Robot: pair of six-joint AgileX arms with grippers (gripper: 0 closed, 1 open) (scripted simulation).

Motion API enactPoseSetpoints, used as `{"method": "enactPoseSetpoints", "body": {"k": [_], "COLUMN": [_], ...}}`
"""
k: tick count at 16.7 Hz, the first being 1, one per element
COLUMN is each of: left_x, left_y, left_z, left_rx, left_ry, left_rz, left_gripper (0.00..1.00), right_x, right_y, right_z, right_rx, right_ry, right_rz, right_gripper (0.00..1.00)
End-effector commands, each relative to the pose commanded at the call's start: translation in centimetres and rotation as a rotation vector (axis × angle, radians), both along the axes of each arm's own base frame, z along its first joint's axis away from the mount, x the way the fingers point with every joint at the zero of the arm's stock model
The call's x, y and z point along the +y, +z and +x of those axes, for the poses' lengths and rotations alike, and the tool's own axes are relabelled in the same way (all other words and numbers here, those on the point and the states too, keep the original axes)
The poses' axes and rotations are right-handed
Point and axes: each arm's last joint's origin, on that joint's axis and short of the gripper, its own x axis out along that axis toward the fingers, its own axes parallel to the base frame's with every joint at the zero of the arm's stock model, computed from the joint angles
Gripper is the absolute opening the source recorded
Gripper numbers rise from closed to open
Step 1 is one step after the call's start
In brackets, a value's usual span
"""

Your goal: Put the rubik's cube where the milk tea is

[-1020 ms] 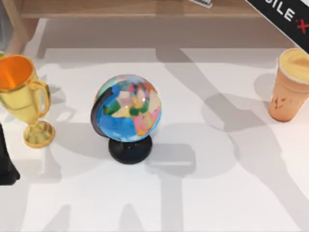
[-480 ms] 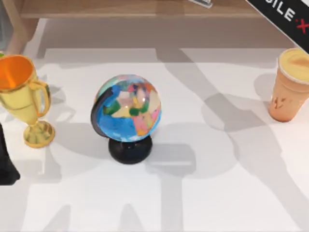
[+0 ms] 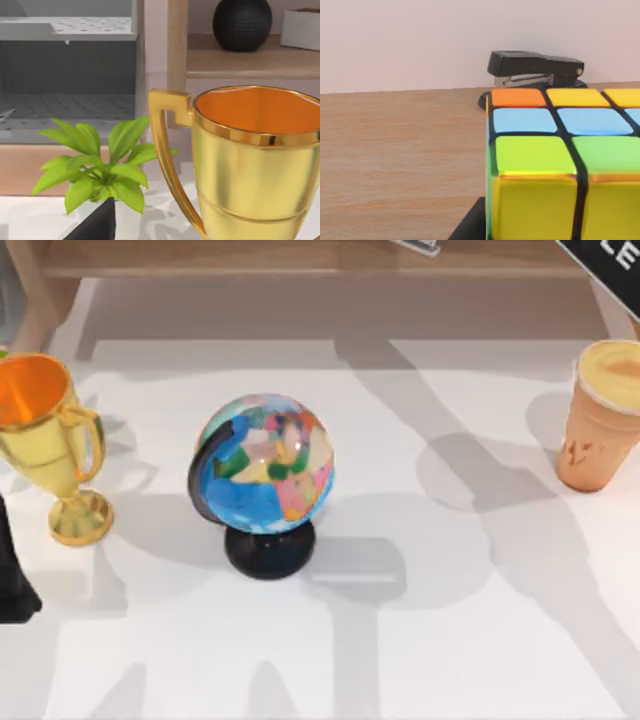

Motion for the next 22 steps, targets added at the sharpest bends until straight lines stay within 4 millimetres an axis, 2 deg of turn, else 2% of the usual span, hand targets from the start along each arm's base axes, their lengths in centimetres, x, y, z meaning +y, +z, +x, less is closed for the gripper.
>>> {"method": "enactPoseSetpoints", "body": {"k": [3,9,13,14,16,18,20,22], "left_x": [0.0,0.0,0.0,0.0,0.0,0.0,0.0,0.0], "left_y": [0.0,0.0,0.0,0.0,0.0,0.0,0.0,0.0], "left_z": [0.0,0.0,0.0,0.0,0.0,0.0,0.0,0.0], "left_rx": [0.000,0.000,0.000,0.000,0.000,0.000,0.000,0.000], "left_ry": [0.000,0.000,0.000,0.000,0.000,0.000,0.000,0.000], "left_rz": [0.000,0.000,0.000,0.000,0.000,0.000,0.000,0.000], "left_gripper": [1.00,1.00,1.00,1.00,1.00,1.00,1.00,1.00], "right_x": [-0.4,2.0,1.7,1.7,2.2,3.7,5.5,6.6], "right_y": [0.1,-0.5,-0.3,0.3,1.8,2.8,2.6,1.0], "right_z": [0.3,-0.1,0.0,-0.4,-2.0,-4.2,-6.4,-7.6], "right_rx": [0.013,-0.029,-0.030,-0.037,-0.042,-0.006,0.089,0.250], "right_ry": [-0.016,0.069,0.065,0.077,0.153,0.281,0.420,0.522], "right_rz": [-0.017,-0.023,-0.019,-0.008,0.025,0.060,0.089,0.105], "right_gripper": [0.00,0.00,0.00,0.00,0.00,0.00,0.00,0.00]}}
